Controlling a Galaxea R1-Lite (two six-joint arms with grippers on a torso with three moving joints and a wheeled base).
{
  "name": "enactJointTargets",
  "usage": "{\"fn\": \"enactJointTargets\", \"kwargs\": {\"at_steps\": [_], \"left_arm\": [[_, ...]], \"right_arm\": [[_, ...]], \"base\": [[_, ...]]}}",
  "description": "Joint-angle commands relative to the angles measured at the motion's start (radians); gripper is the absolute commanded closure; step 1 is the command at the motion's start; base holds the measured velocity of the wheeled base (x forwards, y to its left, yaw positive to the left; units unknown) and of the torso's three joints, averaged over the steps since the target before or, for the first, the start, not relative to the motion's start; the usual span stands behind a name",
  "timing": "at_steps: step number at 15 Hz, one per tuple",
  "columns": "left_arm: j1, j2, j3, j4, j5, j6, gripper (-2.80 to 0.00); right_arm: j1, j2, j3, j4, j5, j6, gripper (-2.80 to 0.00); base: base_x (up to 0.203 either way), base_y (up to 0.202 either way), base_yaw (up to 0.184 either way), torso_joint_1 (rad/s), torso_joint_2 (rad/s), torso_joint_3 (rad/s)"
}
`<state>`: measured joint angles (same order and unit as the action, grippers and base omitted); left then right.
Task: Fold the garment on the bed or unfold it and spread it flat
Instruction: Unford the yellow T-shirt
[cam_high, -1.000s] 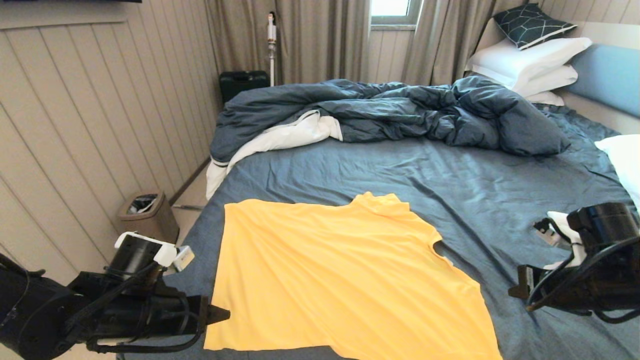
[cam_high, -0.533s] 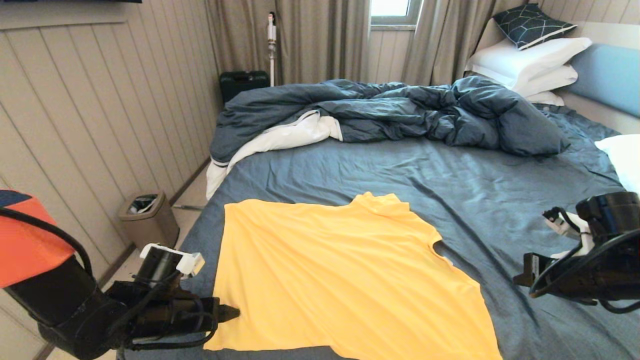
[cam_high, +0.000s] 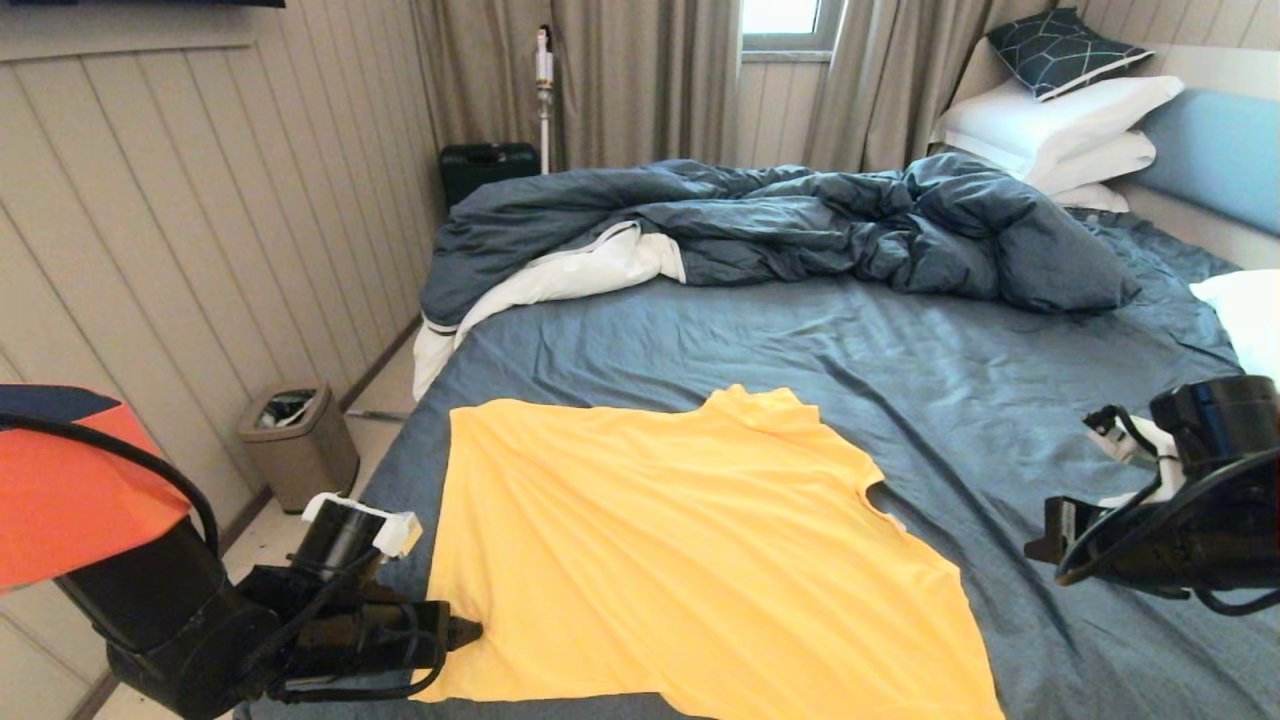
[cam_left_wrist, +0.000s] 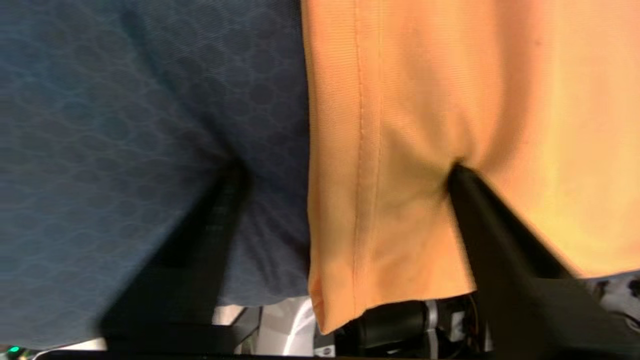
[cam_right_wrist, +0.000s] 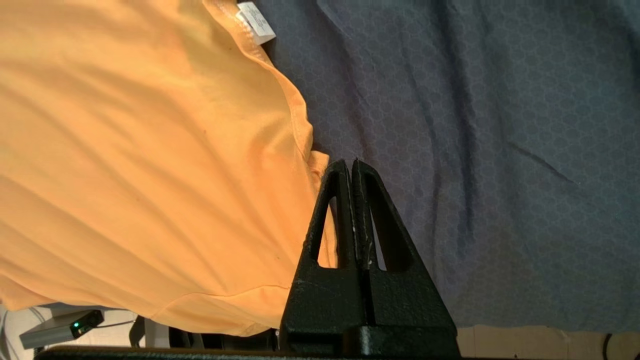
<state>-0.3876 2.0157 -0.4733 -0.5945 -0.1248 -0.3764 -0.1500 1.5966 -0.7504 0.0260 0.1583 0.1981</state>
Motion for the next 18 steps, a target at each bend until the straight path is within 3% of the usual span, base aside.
{"fn": "enactJointTargets", "kwargs": {"at_steps": [1, 14, 18], "left_arm": [[-0.035, -0.002, -0.010, -0.008, 0.011, -0.010, 0.00], [-0.065, -0.118, 0.085, 0.004, 0.065, -0.028, 0.00], [-0.069, -0.216, 0.066, 0.119, 0.065, -0.029, 0.00]], "right_arm": [[0.000, 0.007, -0.003, 0.000, 0.001, 0.001, 0.00], [0.009, 0.016, 0.058, 0.000, 0.011, 0.001, 0.00], [0.045, 0.016, 0.147, -0.019, 0.013, -0.002, 0.00]], "base": [[0.000, 0.000, 0.000, 0.000, 0.00, 0.000], [0.000, 0.000, 0.000, 0.000, 0.00, 0.000], [0.000, 0.000, 0.000, 0.000, 0.00, 0.000]]}}
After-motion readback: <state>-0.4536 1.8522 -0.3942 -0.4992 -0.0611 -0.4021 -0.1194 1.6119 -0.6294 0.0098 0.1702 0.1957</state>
